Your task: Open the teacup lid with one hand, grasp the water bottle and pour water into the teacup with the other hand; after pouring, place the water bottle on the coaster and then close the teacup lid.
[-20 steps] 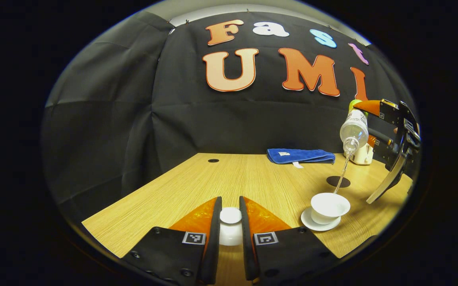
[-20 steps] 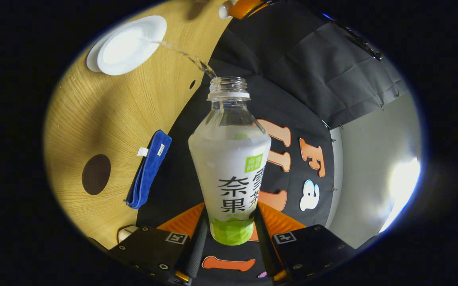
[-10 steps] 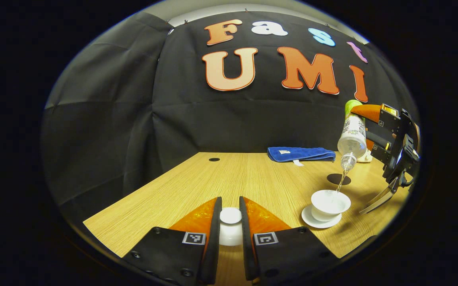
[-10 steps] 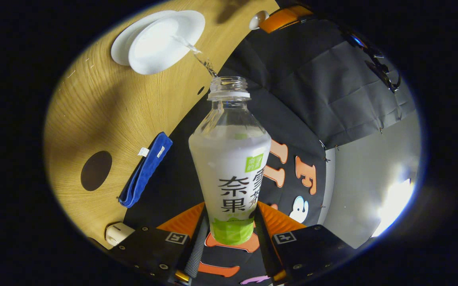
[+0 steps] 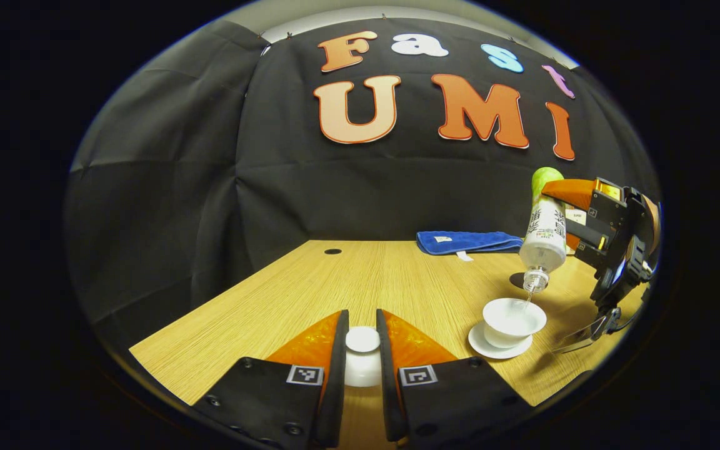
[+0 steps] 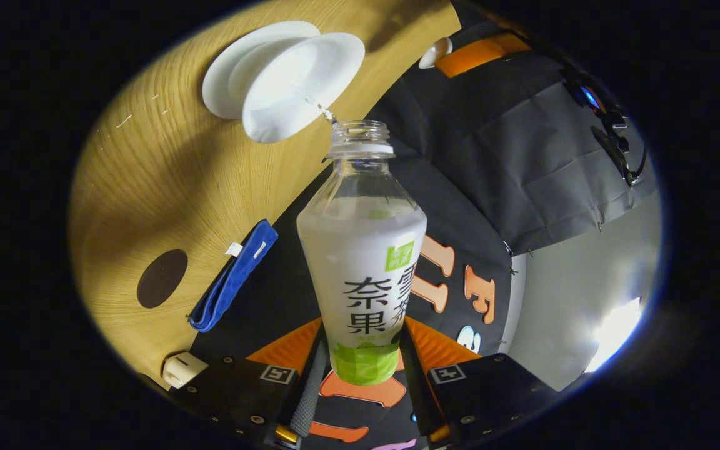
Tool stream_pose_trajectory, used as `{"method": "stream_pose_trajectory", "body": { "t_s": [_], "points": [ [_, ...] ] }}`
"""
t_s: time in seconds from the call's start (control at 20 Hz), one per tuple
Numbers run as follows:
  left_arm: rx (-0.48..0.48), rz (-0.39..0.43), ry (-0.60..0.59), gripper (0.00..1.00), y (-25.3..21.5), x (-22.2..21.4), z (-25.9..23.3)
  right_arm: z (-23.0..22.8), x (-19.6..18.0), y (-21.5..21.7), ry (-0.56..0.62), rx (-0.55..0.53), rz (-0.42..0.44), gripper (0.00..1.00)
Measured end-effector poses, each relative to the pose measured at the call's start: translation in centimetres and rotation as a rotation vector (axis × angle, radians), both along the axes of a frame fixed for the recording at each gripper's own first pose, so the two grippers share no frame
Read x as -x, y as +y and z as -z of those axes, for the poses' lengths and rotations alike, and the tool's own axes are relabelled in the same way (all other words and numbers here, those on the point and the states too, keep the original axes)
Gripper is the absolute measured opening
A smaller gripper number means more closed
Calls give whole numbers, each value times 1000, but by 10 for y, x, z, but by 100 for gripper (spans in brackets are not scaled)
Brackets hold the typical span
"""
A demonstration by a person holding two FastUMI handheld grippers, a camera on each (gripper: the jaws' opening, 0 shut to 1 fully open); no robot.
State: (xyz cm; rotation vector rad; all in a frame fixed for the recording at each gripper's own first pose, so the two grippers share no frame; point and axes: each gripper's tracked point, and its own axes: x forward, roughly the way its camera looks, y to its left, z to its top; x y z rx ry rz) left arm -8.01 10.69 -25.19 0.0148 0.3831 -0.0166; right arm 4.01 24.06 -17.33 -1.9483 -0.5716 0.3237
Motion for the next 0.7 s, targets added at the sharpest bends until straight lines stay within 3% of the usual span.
{"method": "stream_pose_trajectory", "body": {
  "t_s": [0.15,0.3,0.5,0.7],
  "points": [
    [5,4,-4,30,-1,0,-2,8,3,0,42,-11,7,63],
    [17,7,-11,30,-3,-2,-5,29,1,-11,180,-82,60,63],
    [40,23,-27,30,-16,-3,-12,50,1,-25,420,-297,159,64],
    [36,44,-57,30,-31,-7,-24,49,-2,-35,501,-518,213,64]
  ]
}}
